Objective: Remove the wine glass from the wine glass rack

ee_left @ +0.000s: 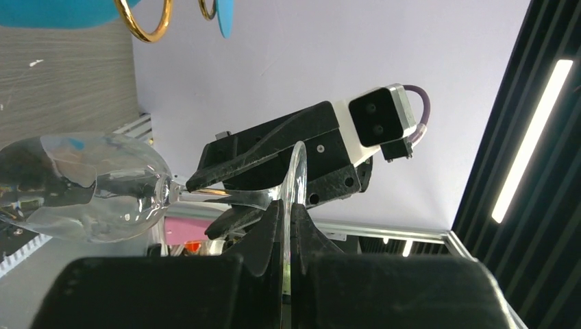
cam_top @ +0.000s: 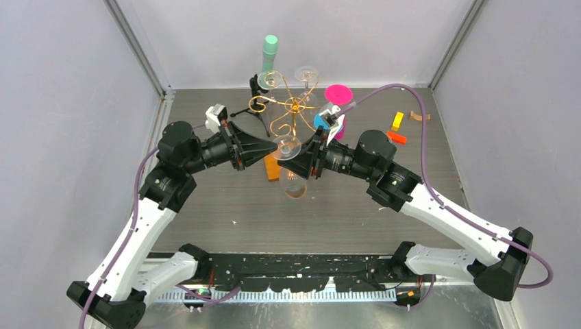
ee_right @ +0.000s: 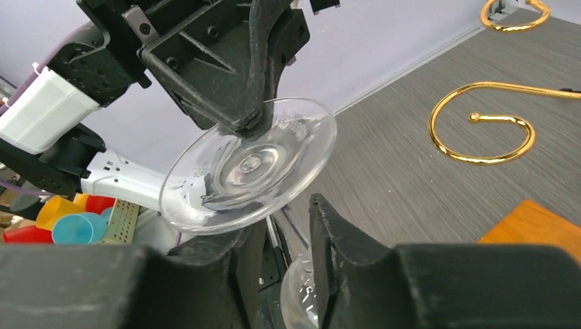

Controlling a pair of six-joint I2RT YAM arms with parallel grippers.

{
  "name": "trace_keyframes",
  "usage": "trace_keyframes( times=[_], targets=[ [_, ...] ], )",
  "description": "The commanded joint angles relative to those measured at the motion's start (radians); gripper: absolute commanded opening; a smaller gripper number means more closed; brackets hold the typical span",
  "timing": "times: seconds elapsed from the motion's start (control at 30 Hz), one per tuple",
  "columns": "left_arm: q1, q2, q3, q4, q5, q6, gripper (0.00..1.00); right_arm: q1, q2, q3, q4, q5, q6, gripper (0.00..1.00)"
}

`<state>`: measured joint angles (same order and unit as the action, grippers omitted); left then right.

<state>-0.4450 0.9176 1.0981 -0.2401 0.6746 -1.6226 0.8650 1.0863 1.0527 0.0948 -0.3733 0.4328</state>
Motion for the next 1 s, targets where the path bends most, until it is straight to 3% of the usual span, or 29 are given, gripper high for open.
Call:
trace_keyframes(
  times=[0.0, 0.07, 0.13, 0.2, 0.23, 0.33, 0.4, 0.67, 0.77, 0.97],
  targets=[
    [-0.004, -0.023, 0.01, 0.129, 0.024, -0.059, 0.0, 0.006, 0.005, 0.045, 0.121, -0.025, -0.009, 0.29],
    [-0.004, -0.02, 0.009, 0.145, 0.019, -0.066, 0.0, 0.006, 0.005, 0.041, 0.141, -0.007, 0.003, 0.2],
    [-0.004, -0.021, 0.014, 0.148, 0.01, -0.065, 0.11, 0.007, 0.002, 0.04, 0.155, 0.016, 0.013, 0.08],
    [-0.004, -0.023, 0.02, 0.149, 0.002, -0.057, 0.27, 0.008, -0.003, 0.041, 0.167, 0.053, 0.017, 0.01],
    [-0.004, -0.024, 0.025, 0.147, -0.006, -0.051, 0.38, 0.008, -0.009, 0.04, 0.177, 0.067, 0.019, 0.01],
    [-0.003, -0.03, 0.033, 0.12, -0.03, -0.021, 0.58, 0.008, -0.024, 0.038, 0.2, 0.149, 0.025, 0.0],
    [-0.004, -0.042, 0.027, 0.095, -0.05, 0.001, 0.65, 0.008, -0.039, 0.036, 0.229, 0.205, 0.034, 0.0],
    [-0.003, -0.083, -0.008, 0.077, -0.108, 0.072, 0.82, 0.008, -0.092, 0.039, 0.36, 0.411, 0.096, 0.0],
    [-0.004, -0.097, -0.006, 0.074, -0.134, 0.117, 0.95, 0.008, -0.095, 0.049, 0.41, 0.504, 0.129, 0.0],
    [-0.003, -0.093, -0.005, 0.137, -0.131, 0.092, 0.96, 0.008, -0.054, 0.083, 0.494, 0.616, 0.238, 0.0]
  ],
)
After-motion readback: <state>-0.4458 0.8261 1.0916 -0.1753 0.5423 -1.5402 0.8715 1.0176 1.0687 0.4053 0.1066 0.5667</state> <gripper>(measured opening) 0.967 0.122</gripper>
